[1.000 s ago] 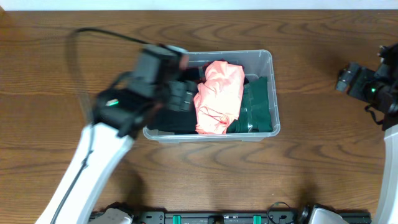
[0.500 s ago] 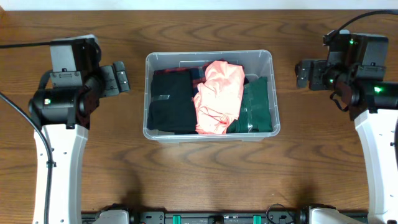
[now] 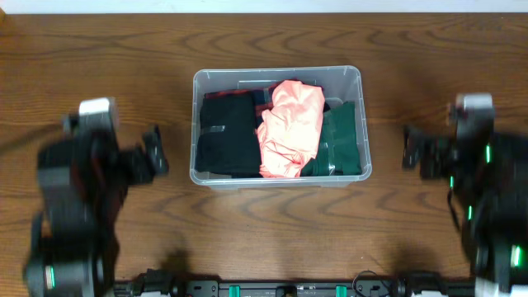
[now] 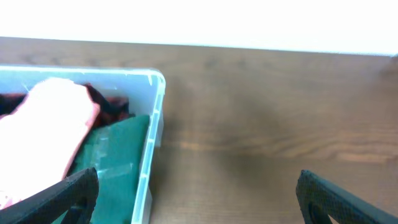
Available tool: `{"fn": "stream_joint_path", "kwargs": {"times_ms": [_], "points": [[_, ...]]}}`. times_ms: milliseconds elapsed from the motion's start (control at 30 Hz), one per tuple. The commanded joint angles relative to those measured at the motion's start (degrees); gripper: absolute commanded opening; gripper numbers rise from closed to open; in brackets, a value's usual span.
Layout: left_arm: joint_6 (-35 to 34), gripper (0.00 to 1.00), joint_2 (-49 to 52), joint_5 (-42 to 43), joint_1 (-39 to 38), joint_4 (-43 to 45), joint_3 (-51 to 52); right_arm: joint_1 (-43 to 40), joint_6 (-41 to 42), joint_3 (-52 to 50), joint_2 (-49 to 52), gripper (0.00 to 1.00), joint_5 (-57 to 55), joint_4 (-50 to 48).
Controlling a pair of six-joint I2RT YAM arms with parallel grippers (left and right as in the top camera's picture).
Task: Pack container
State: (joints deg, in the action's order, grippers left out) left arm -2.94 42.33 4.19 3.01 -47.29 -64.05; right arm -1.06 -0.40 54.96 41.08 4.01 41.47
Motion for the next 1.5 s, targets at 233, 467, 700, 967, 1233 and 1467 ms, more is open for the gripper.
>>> {"fn": "stream_joint_path", "kwargs": {"times_ms": [233,467,700,967,1233,1467], "points": [[0.9,0.98,-25.4,1.6,0.3,-7.0,13.3,0.7,0.8,-15.9,-31.5,0.99,-0.6,11.1],[0.9,0.98,-26.9,1.6,0.3,-18.4,13.3,0.7,0.8,-16.3,-34.2,0.99,-0.7,21.6],[0.9,0.98,-26.9,1.6,0.3,-20.2,13.3,0.7,0.8,-16.3,-34.2,0.99,-0.8,21.7],[0.9,0.98,-26.9,1.6,0.3,-20.2,13.3,0.7,0.5,-16.6,-35.9,0.99,-0.8,21.6],[0.9,0.98,-26.9,1.6,0.3,-20.2,13.3,0.7,-0.5,-27.8,-40.8,0.99,-0.5,7.1],[0.9,0.98,-26.9,1.6,0.3,-20.2,13.3,0.7,-0.5,-44.1,-40.8,0.99,-0.6,-22.7]]}}
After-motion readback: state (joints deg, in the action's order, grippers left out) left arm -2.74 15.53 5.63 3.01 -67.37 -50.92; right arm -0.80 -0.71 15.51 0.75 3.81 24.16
